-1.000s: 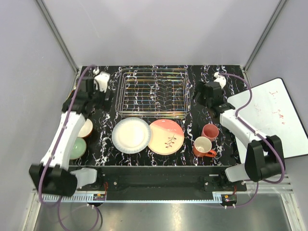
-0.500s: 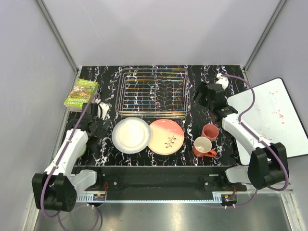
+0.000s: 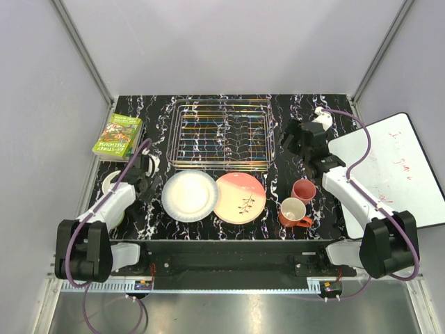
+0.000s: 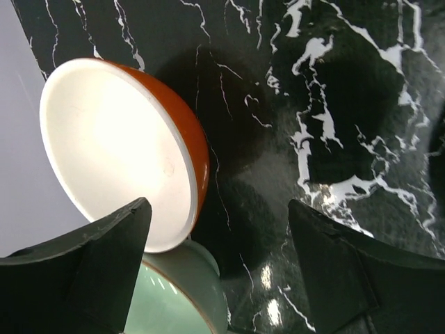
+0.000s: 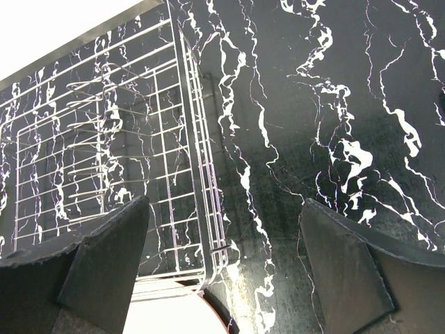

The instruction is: Load the mixed dishes into the dish rack

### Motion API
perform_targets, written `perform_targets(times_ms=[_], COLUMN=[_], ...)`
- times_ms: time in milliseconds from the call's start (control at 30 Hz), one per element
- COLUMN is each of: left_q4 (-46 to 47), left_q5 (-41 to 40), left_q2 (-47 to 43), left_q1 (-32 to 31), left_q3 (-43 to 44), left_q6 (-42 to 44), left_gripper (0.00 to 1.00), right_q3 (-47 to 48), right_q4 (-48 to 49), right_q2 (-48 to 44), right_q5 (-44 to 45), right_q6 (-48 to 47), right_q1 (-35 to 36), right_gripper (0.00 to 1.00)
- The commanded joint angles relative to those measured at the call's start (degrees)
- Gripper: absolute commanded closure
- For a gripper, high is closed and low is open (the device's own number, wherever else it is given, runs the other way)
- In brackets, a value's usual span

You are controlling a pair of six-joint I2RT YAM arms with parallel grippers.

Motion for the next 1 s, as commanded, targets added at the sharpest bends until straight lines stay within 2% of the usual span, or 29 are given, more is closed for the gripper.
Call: perform_targets(times_ms=[0,267,400,433,500,533,633,833,967], left_q4=[8.4,14.9,15.9,16.0,16.2,16.2,15.9,13.0,3.7], left_q5=[-3.9,-6.6,-6.8,-6.8,-6.5,-6.2,-5.8,-4.5,-1.1], left_q2=[1.9,5.3,7.1,8.1,8.6,8.8,8.3,3.6,-4.0], left_q1=[0.1,0.1,0.1,0.1,0.1,0.1,0.1,0.1,0.1], left_q3=[-0.8,-2.8,-3.3,-3.3,-3.3,-3.3,-3.5,-3.2,2.7], left_q6=[0.6,3.2,2.2,2.0,1.3,1.3,1.1,0.7,-0.3], left_gripper=[0.17,0.35,0.54,0.63,0.72,0.83,1.0,1.0,1.0], right_q3=[0.0,0.0,0.3,0.4,0.8,0.9,0.5,-0.2,-0.6], right_q4=[2.3,4.3,4.3,4.3,4.3,4.3,4.2,4.1,4.1], right_q2=[-2.3,-2.2,-1.8,-1.8,-1.6,-1.7,-2.0,-3.6,-3.9], right_q5=[1.8,1.5,1.5,1.3,1.1,1.0,1.3,2.0,2.0], right_q6=[0.1,0.0,0.0,-0.1,0.0,0.1,0.0,-0.3,-0.3], right_q1=[0.6,0.6,0.5,0.6,0.5,0.5,0.5,0.5,0.6], right_gripper=[0.03,0.04,0.04,0.04,0.05,0.05,0.05,0.05,0.05])
